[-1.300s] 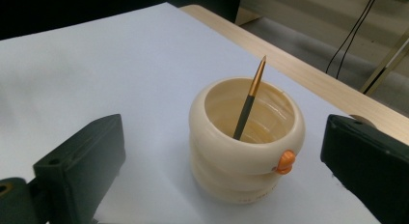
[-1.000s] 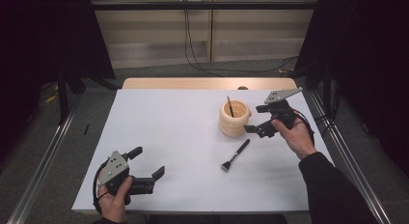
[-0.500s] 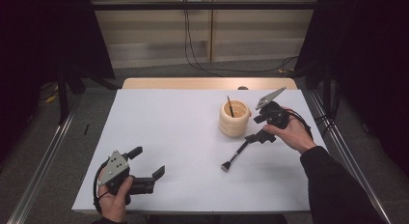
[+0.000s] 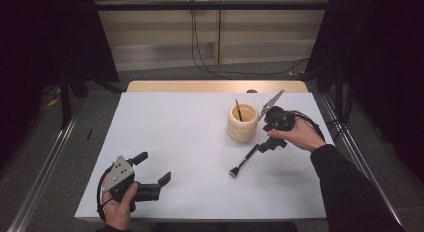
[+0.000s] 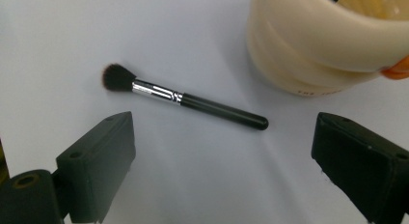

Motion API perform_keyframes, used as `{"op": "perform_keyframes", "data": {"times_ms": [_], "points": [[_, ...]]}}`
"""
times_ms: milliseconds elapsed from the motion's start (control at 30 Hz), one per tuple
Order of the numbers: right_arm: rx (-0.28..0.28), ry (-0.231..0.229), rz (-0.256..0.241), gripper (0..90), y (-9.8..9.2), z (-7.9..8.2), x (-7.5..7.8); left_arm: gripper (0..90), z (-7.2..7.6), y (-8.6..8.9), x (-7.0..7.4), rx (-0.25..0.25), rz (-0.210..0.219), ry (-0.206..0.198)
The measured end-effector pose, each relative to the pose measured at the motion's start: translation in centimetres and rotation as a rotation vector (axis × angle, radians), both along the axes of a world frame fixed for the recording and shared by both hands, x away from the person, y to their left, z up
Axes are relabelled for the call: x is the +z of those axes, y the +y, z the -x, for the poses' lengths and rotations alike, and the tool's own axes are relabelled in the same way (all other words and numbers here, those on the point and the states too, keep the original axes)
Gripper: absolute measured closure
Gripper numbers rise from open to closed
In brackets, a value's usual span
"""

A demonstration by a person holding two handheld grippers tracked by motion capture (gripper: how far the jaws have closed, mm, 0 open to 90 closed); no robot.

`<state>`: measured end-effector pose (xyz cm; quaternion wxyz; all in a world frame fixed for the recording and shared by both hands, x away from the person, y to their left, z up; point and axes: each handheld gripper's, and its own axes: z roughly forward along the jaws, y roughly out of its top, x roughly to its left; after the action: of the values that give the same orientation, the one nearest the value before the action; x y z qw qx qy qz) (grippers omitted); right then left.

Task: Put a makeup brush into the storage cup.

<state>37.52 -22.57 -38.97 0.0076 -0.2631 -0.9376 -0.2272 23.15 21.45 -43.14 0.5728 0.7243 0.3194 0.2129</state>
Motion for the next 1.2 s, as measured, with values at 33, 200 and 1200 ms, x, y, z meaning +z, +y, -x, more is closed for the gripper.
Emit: {"op": "perform_keyframes", "data": {"times_ms": [33, 200, 1200], "points": [[-0.002, 0.018, 0.017, 7.8, 0.1, 0.0, -0.1, 1.2, 0.0, 0.0, 0.0, -0.001, 0.000, 0.001], [0.010, 0.045, 0.039, 7.7, 0.2, -0.3, -0.5, 1.2, 0.0, 0.0, 0.0, -0.001, 0.000, 0.002], [0.271, -0.008, 0.120, 24.0, 3.4, 0.5, -3.1, 1.1, -0.1, 0.0, 0.0, -0.004, -0.007, 0.004]]}}
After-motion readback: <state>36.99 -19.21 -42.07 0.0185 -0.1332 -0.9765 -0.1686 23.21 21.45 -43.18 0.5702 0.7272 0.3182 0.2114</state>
